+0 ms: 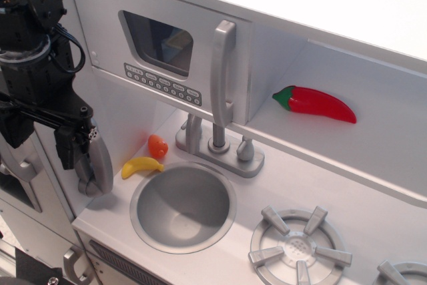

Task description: Open microwave

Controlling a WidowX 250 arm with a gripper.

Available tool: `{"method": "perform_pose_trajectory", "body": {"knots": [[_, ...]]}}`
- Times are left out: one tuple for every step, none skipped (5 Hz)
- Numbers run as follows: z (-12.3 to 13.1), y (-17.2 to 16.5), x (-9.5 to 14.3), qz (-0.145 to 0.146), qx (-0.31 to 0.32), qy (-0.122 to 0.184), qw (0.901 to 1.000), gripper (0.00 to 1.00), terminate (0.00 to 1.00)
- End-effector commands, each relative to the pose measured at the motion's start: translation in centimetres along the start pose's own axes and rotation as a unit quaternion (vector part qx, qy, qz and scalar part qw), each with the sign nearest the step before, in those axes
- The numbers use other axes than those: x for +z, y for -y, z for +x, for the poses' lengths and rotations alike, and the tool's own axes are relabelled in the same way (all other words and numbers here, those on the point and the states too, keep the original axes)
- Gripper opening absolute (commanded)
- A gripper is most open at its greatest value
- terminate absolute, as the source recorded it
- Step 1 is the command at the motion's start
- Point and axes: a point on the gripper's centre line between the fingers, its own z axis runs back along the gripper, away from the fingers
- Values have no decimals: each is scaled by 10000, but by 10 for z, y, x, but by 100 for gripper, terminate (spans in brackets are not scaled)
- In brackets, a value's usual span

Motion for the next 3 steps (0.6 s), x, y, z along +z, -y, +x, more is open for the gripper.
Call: {"method": "perform_pose_trajectory", "body": {"knots": [[0,0,0,0,0,0,10000,100,0],[20,36,16,-216,62,237,9995,100,0],[37,71,32,-567,-100,328,9978,100,0]]}}
